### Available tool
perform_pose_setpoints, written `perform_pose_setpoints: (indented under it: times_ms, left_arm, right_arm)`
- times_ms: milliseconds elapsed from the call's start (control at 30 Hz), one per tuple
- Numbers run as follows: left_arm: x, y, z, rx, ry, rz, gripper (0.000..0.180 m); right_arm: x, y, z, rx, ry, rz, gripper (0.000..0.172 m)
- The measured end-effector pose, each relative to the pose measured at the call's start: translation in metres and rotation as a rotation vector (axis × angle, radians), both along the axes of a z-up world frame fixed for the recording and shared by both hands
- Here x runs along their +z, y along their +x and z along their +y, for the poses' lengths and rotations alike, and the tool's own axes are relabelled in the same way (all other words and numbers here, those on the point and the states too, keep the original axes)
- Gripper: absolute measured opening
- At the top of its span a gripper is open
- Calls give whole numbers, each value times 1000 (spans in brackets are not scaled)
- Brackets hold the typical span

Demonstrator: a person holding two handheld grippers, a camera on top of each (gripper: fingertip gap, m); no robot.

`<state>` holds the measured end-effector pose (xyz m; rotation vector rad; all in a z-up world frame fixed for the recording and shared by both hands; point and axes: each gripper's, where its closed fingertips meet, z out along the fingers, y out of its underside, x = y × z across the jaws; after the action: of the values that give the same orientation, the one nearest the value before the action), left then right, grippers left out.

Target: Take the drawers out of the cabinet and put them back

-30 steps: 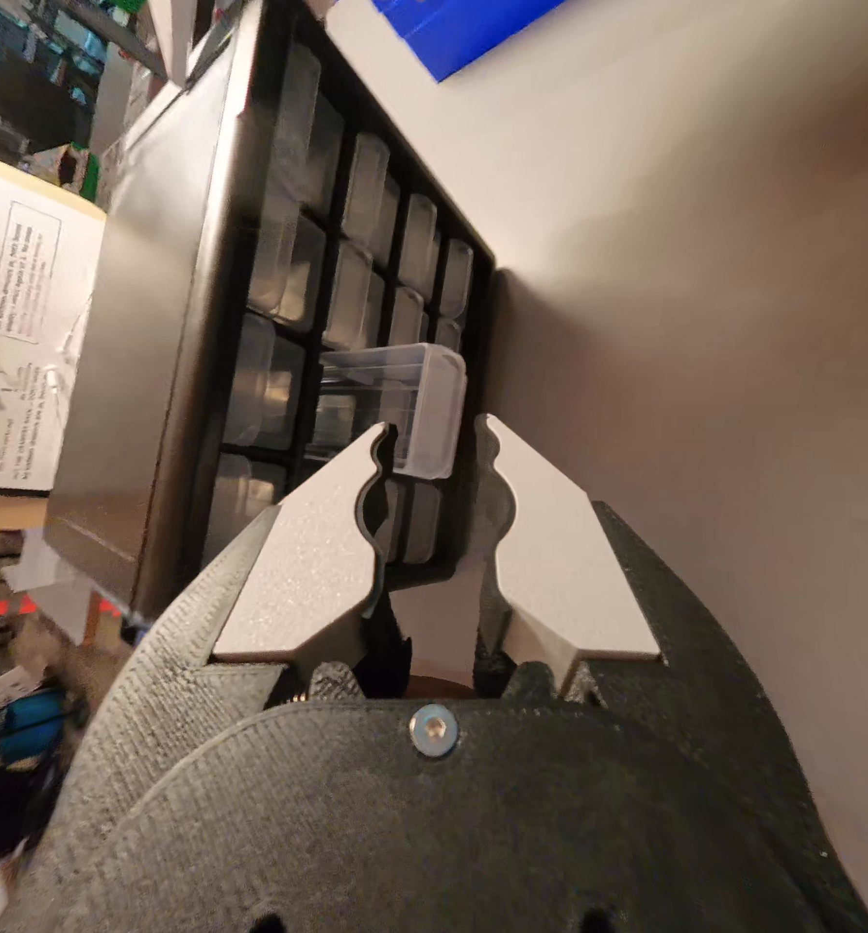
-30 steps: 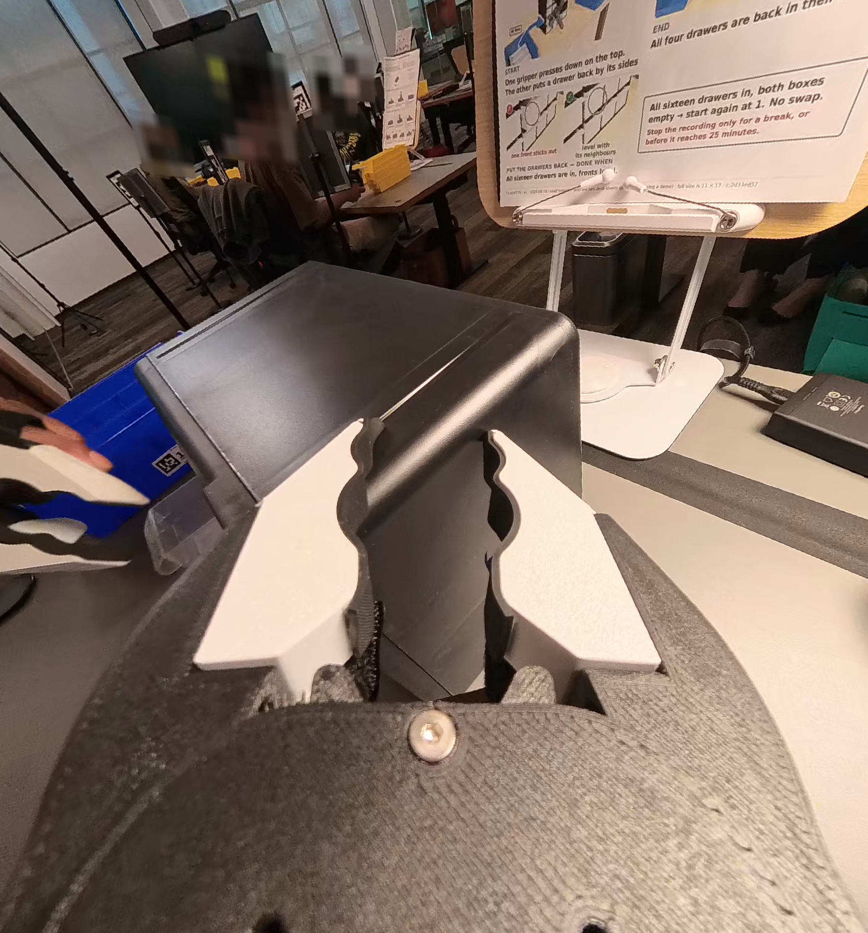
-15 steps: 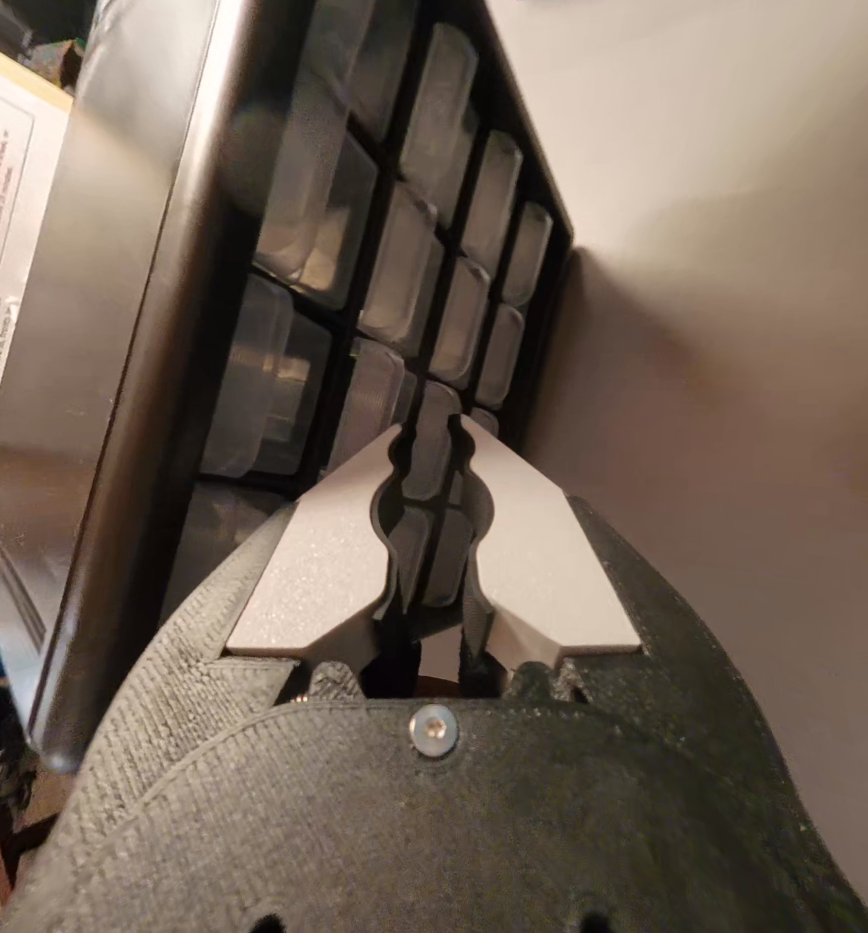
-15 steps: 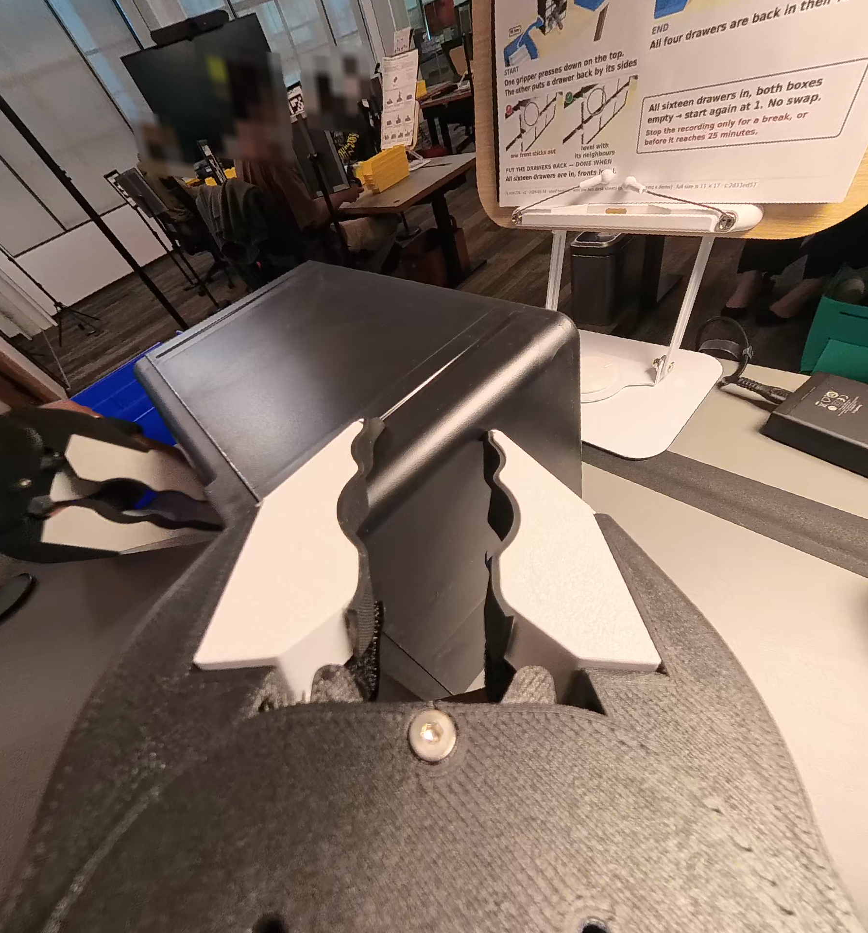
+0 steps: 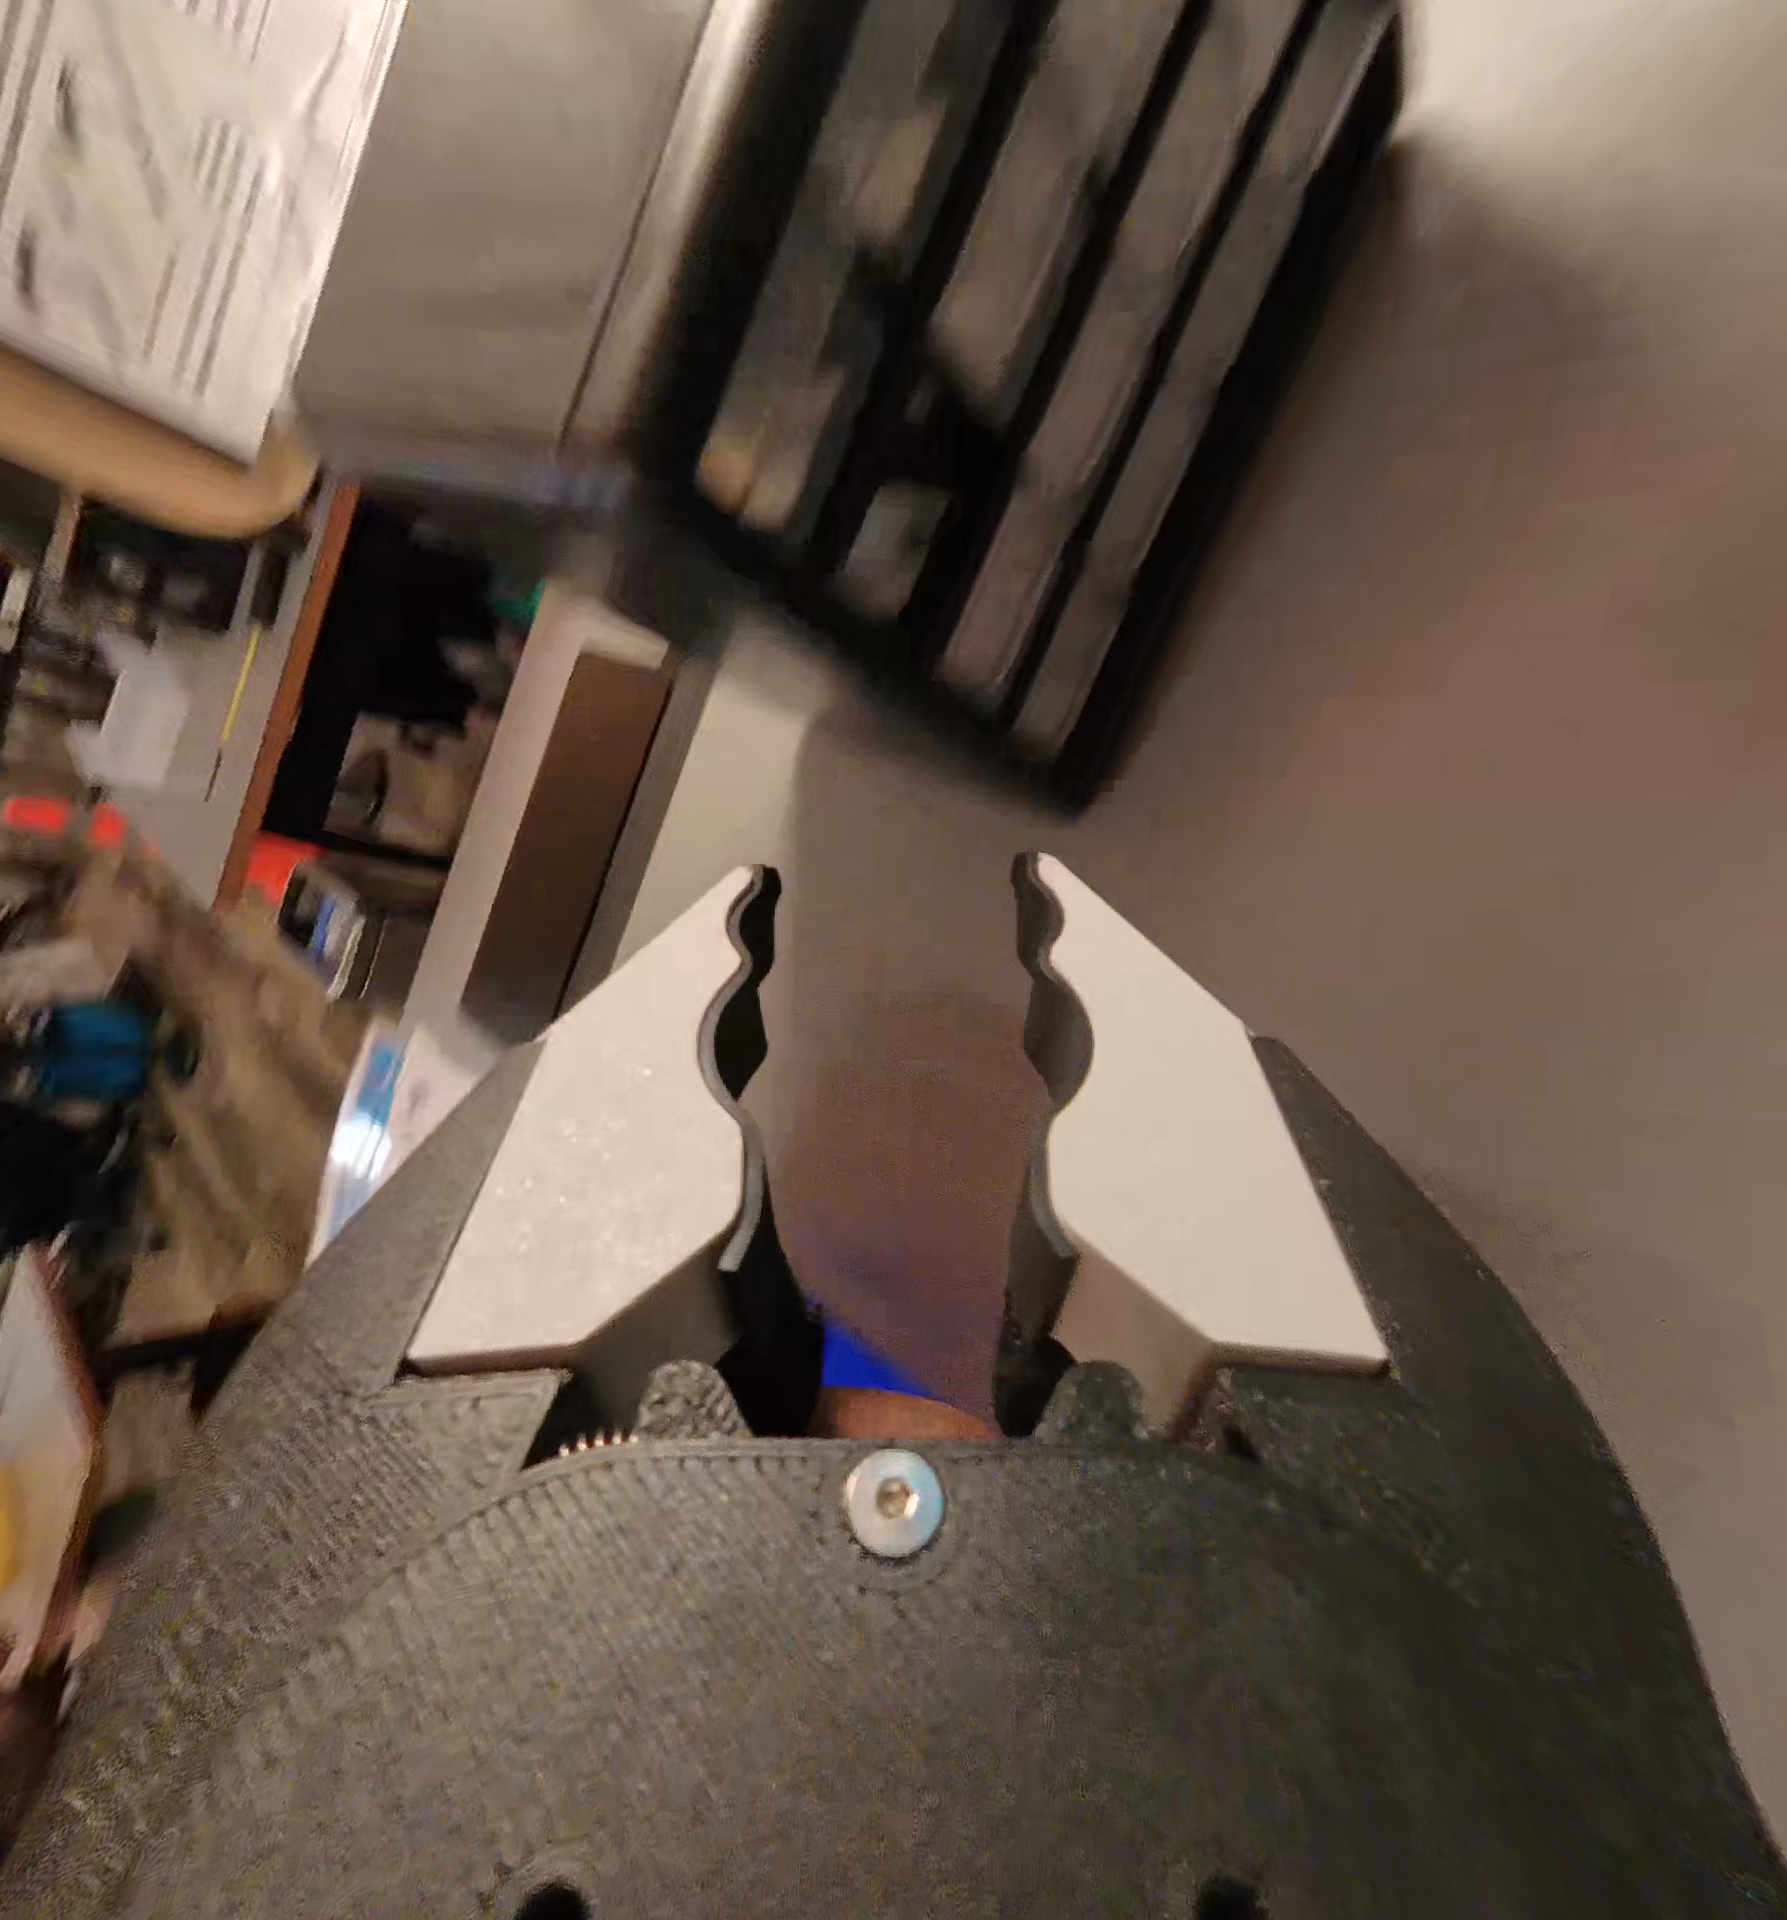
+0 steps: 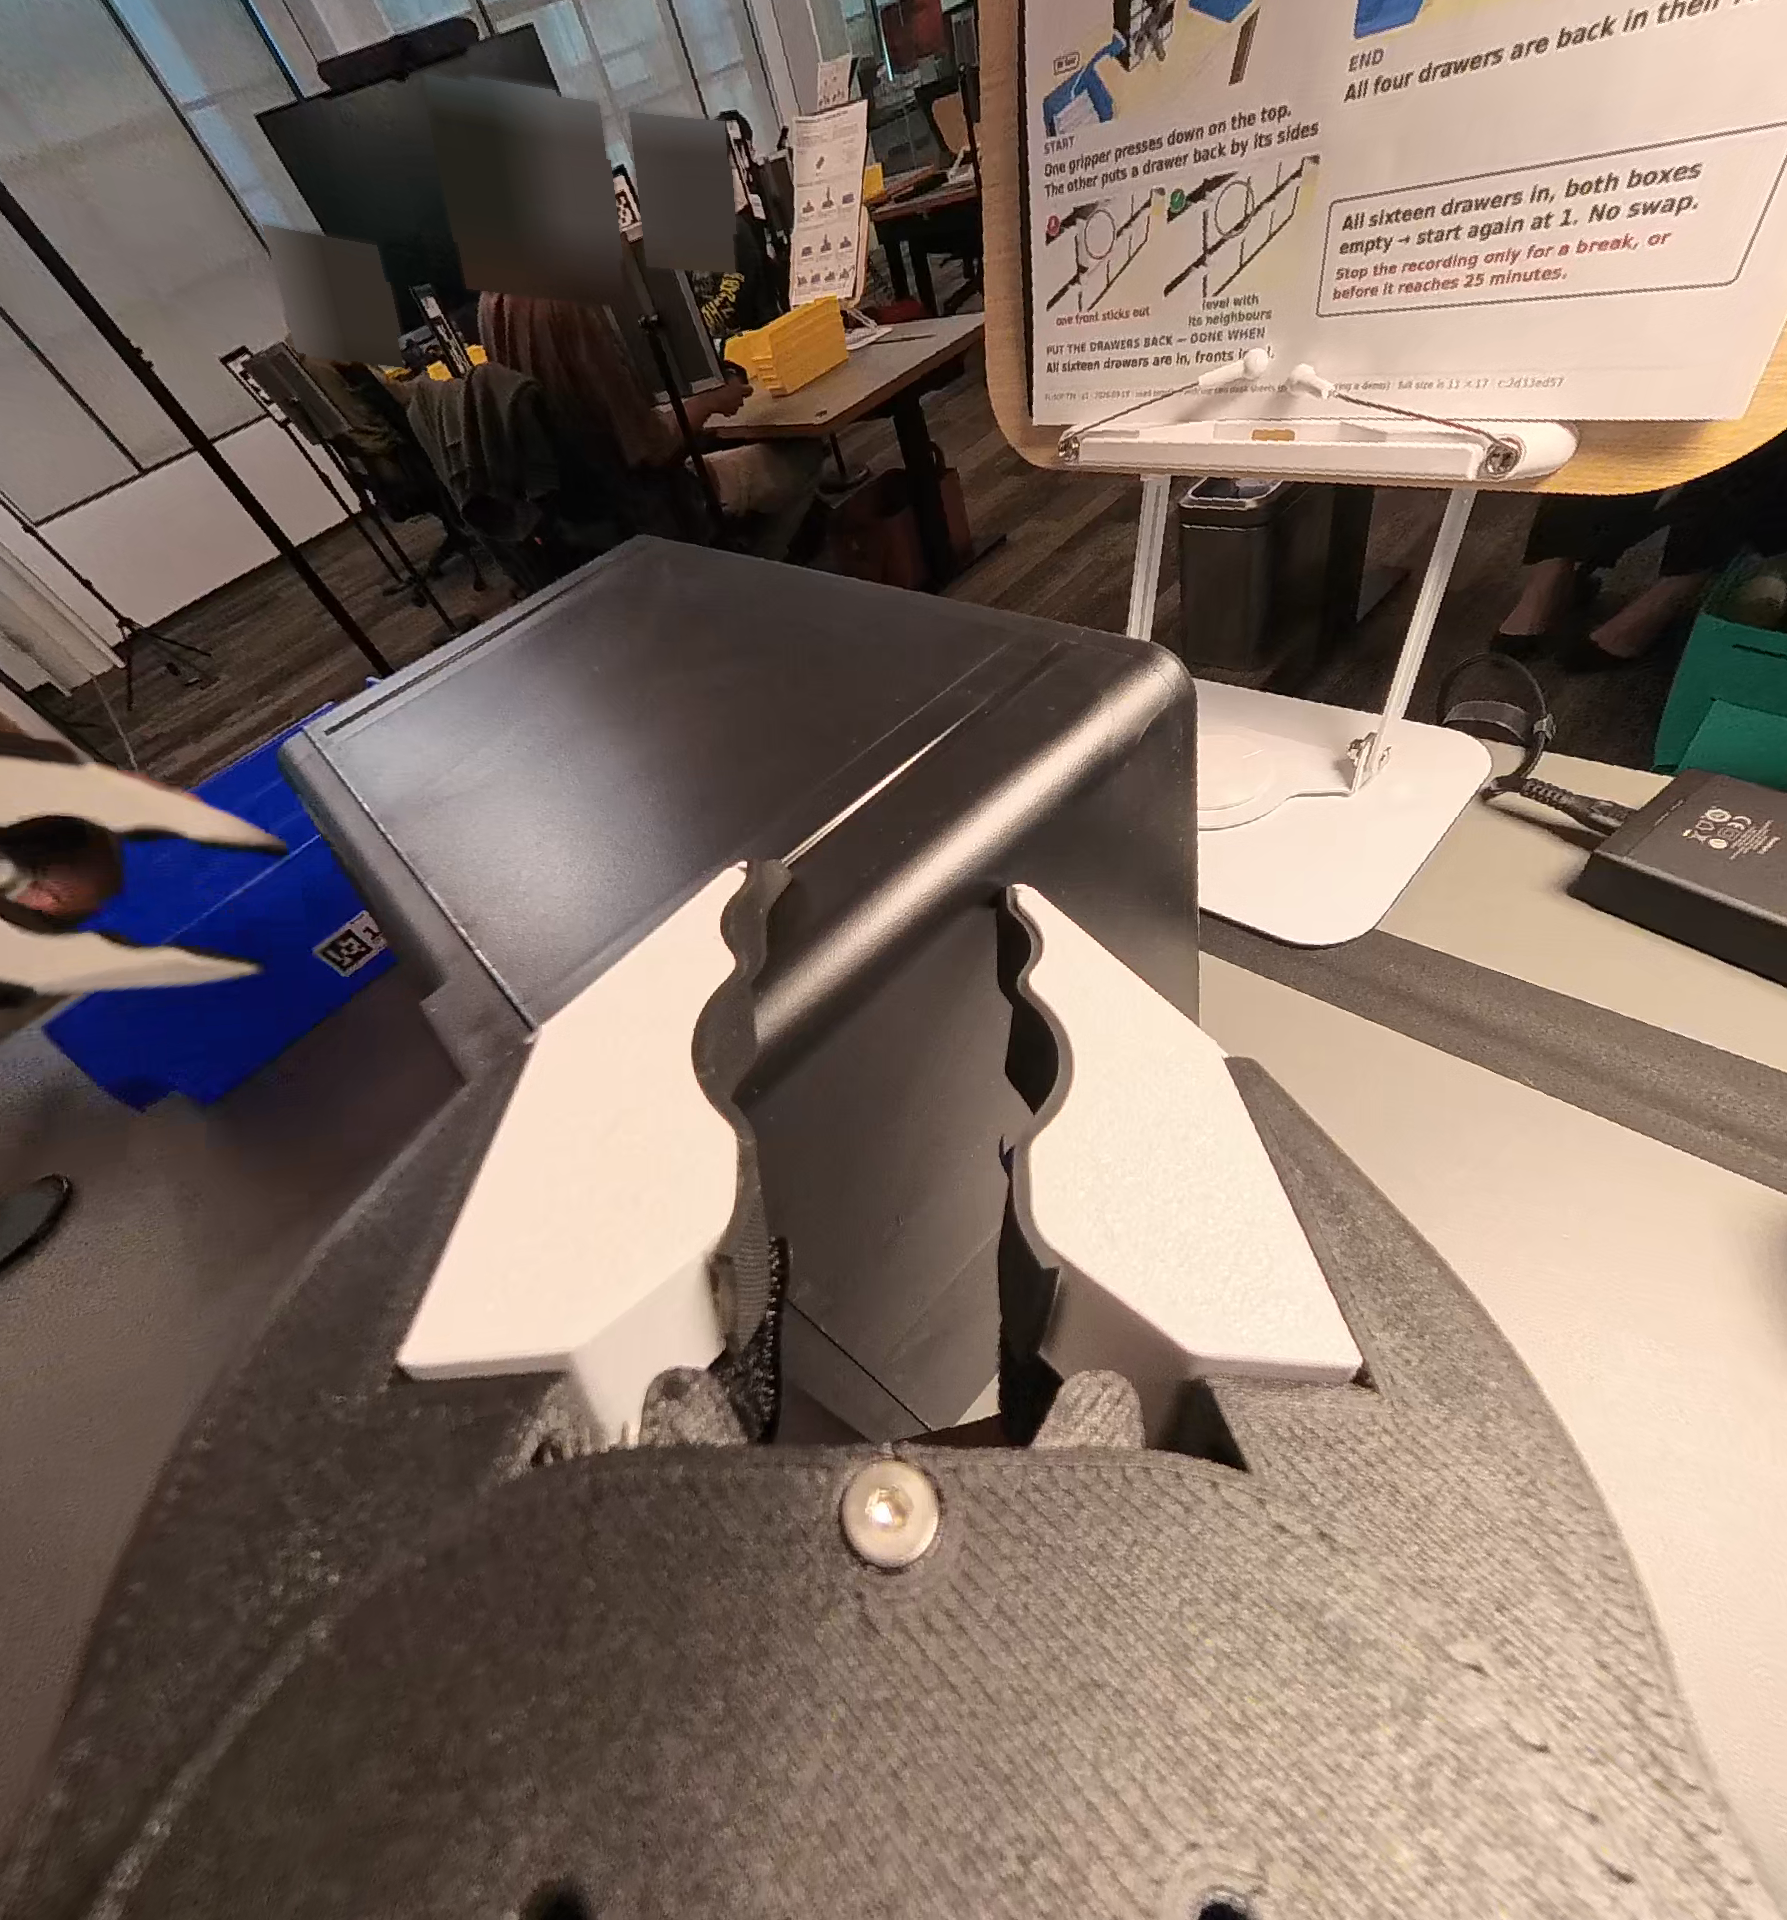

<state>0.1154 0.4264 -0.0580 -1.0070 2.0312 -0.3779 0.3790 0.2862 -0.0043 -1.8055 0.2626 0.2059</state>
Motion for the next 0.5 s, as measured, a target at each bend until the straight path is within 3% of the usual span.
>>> perform_pose_setpoints:
  times_ms: [100,267,500]
  left_arm:
    - [-3,-45,75,168,48,71,50]
    - [-44,-113,188,456,-72,162,55]
    - [-105,-138,250,551,-80,294,58]
  right_arm:
    - [0,0,0,-1,1,0,47]
    - [0,0,0,-4,0,-3,47]
    - [0,0,0,4,2,-10,47]
